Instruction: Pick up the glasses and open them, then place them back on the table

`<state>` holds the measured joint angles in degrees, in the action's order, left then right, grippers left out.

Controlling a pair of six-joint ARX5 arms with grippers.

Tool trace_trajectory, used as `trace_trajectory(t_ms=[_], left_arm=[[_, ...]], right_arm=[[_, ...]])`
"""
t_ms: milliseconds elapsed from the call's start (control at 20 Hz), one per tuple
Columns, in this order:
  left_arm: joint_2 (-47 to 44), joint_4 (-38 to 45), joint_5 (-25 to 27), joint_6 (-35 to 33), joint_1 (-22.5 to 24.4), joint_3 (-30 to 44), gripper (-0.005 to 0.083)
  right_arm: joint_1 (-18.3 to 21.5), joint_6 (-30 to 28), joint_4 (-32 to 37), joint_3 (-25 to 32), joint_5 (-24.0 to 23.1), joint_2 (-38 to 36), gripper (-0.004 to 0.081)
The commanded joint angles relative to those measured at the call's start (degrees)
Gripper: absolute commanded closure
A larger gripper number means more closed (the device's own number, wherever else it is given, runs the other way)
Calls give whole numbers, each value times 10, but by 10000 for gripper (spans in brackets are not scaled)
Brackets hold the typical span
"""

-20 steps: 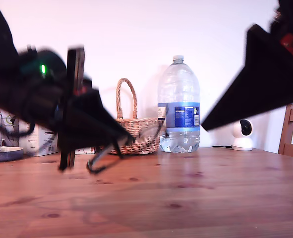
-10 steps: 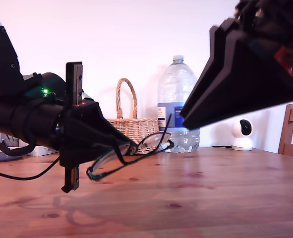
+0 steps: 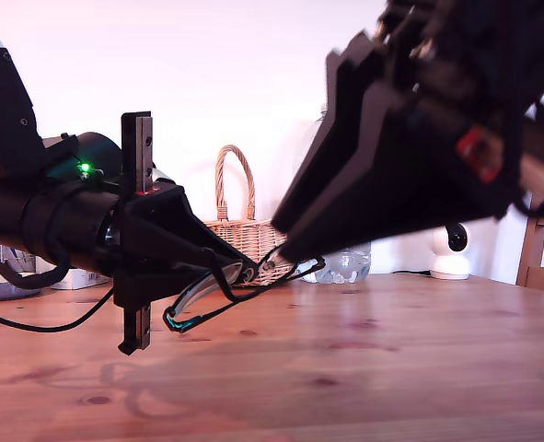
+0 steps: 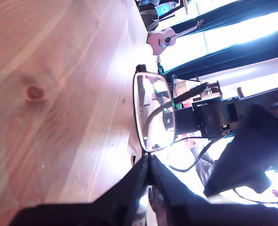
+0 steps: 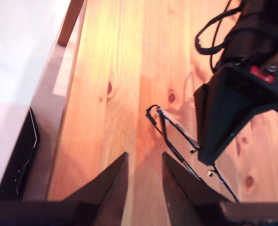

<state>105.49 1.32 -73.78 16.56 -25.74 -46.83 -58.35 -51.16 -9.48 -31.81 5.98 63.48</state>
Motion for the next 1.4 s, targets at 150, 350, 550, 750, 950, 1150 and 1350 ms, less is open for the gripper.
trace_trajectory(t_ms=[150,350,550,750,950,1150,1350], left_arm=[[10,2,14,0,-15,-4,795],[10,2,24,0,-25,-7,795],[10,0,23,0,-26,-12,795],[10,-3,21,-8,-26,-12,795],[10,-12,-2,-31,-26,-12,795],[10,-20,-7,-46,-26,-12,795],[10,-26,-18,-51,-26,-12,795]], right_arm=[[-9,-14,56,-9,0,27,539],[-19,-22,48,-40,12,57,540],[-28,-31,18,-74,14,96,540],[-35,-40,-16,-81,16,103,541],[-35,-61,-27,-81,19,103,541],[-35,-61,-29,-81,27,103,574],[-35,-61,-33,-81,27,103,618]])
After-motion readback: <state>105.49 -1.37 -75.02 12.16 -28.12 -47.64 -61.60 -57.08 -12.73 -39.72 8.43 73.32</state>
